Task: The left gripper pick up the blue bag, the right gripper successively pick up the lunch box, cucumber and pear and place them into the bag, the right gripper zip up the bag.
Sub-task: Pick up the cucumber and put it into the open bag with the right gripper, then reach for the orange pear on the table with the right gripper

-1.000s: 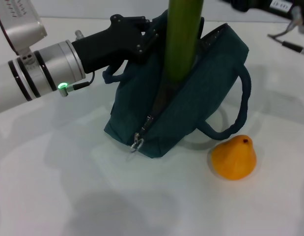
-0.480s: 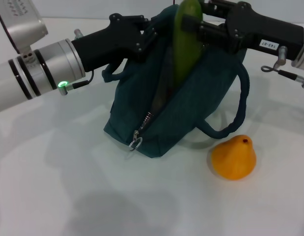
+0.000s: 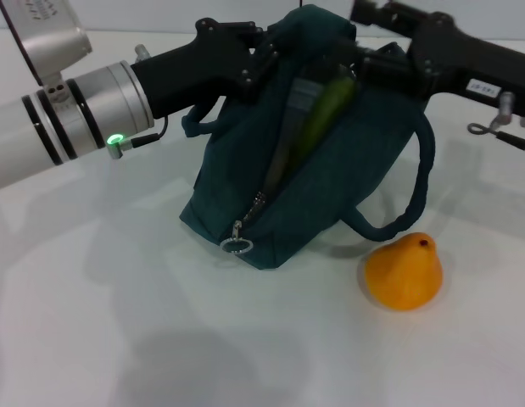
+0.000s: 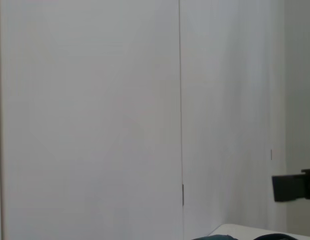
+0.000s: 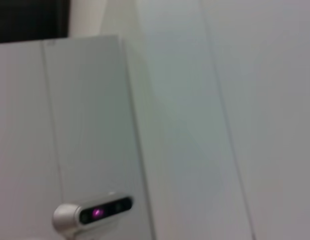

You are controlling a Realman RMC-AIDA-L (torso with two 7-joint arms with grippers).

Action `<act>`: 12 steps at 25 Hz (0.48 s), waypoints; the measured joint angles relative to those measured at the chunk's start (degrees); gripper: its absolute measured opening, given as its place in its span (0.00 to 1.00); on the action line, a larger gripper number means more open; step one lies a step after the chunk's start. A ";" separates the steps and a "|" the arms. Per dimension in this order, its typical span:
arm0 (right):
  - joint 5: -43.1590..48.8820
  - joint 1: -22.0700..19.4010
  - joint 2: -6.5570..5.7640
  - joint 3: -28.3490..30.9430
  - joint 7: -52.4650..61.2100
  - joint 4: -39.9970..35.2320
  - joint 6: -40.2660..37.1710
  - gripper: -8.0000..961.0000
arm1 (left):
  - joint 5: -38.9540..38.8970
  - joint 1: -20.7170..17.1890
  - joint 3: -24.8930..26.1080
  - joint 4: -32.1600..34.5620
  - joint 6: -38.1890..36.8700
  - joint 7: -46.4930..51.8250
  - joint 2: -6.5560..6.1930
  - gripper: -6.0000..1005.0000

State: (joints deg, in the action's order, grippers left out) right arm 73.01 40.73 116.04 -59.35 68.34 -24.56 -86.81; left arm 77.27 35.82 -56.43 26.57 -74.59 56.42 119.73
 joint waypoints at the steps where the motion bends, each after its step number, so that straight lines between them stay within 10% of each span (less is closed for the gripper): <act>1: -0.62 -0.52 -0.02 0.07 -0.40 -0.02 -0.26 0.70 | 0.02 0.02 0.00 -0.02 0.01 0.00 0.01 0.08; 12: -0.03 -17.29 -1.18 0.20 -8.26 -4.76 -9.74 0.88 | -0.07 -0.27 0.01 -0.84 0.46 -1.22 0.17 0.08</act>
State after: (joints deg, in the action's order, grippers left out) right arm 72.98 23.44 114.86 -59.15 60.07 -29.32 -96.55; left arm 77.20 35.55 -56.42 25.72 -74.12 55.20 119.91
